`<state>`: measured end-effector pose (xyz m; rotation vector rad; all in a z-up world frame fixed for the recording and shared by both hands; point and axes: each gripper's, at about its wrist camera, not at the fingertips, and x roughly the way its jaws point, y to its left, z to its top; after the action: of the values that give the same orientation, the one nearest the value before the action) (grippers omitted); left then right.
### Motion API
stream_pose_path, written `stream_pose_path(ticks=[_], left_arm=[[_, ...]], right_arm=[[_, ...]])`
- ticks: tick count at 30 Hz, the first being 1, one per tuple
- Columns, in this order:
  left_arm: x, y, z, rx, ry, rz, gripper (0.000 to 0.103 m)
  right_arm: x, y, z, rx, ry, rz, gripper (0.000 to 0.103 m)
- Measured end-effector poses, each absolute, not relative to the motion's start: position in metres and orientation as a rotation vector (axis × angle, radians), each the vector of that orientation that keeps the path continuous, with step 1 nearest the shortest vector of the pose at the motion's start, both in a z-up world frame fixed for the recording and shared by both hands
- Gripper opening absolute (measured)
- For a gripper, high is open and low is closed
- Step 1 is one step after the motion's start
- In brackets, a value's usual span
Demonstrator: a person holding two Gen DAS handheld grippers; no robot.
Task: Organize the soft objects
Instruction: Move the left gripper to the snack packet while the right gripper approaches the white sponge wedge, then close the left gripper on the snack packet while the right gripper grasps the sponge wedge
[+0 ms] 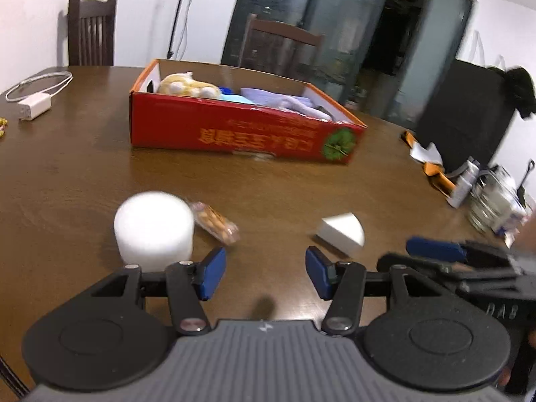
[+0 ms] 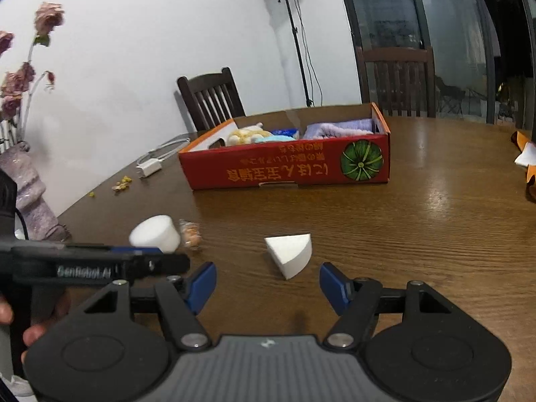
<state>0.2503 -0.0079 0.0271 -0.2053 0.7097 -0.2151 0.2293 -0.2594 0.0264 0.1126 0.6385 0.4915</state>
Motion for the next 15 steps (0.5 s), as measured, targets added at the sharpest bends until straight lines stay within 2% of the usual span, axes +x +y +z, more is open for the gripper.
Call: stream_pose_path(ticks=[4, 7, 12, 15], left_arm=[[0.275, -0.007, 0.022, -0.197, 0.717, -0.176, 0.054], [0.290, -0.005, 0.016, -0.188, 0.732, -0.158, 0.049], [0.304, -0.006, 0.011, -0.160, 0.730, -0.124, 0.046], [0.310, -0.007, 0.010, -0.149, 0.725, -0.112, 0.041]], right_arm=[[0.253, -0.255, 0.018, 0.104, 0.657, 0.488, 0.066], [0.269, -0.247, 0.011, 0.083, 0.661, 0.494, 0.060], [0.288, -0.237, 0.003, 0.059, 0.685, 0.519, 0.056], [0.291, -0.233, 0.001, 0.038, 0.683, 0.529, 0.048]])
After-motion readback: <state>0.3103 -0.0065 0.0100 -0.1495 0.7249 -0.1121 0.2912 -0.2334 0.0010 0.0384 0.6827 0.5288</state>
